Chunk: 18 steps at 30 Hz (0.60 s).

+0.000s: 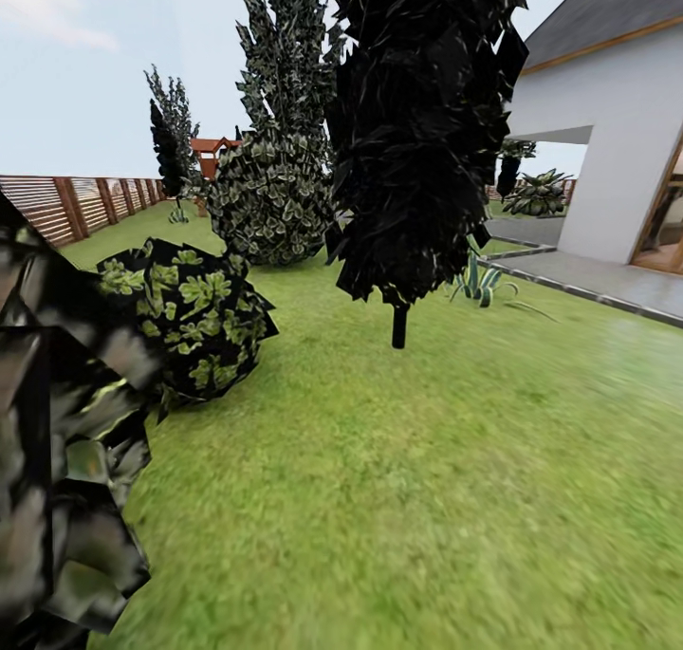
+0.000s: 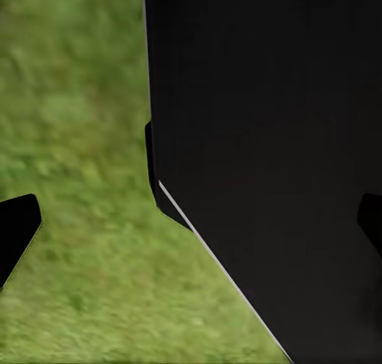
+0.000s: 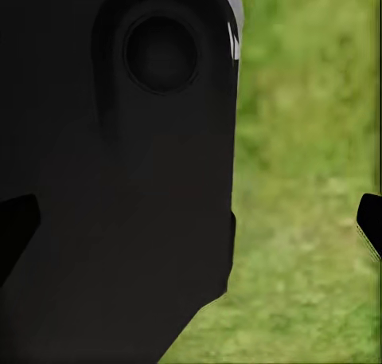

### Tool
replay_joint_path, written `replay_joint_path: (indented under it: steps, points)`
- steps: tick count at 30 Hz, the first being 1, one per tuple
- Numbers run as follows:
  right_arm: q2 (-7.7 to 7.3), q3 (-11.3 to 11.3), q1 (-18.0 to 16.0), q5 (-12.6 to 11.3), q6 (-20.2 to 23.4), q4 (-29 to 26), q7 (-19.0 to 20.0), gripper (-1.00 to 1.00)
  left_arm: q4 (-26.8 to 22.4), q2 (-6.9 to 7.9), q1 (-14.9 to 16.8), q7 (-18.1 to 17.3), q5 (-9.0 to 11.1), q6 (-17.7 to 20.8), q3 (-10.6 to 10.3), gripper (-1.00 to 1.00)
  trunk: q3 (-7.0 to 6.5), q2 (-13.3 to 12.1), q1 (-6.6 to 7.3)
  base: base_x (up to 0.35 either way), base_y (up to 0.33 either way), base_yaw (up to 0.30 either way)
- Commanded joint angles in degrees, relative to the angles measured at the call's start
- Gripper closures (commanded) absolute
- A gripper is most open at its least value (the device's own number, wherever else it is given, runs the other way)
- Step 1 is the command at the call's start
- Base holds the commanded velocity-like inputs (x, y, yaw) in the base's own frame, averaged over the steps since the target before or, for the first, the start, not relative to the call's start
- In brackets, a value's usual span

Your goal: Take the three Easter eggs out of the wicker basket on the lawn in the garden, then place them on the lawn next to a single tree (choose any tree) so that all three eggs are next to the same tree and none are left in the basket.

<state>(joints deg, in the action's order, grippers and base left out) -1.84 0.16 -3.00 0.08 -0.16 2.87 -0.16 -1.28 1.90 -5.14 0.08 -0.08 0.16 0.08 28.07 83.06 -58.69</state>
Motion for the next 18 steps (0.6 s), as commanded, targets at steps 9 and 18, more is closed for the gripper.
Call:
replay_joint_path:
  steps: [9, 18]
  points:
    - [0.0, 0.02, -0.08, 0.01, -0.02, 0.12, -0.02, -1.0, -0.13, 0.02, -0.04, 0.01, -0.01, 0.02, 0.01, -1.0, 0.04, 0.02, -0.03, 0.335, 0.0, 0.0]
    - [0.0, 0.02, -0.08, 0.01, -0.02, 0.12, -0.02, -1.0, -0.13, -0.02, -0.04, 0.01, -0.01, 0.02, 0.01, -1.0, 0.04, 0.02, -0.03, 0.335, 0.0, 0.0]
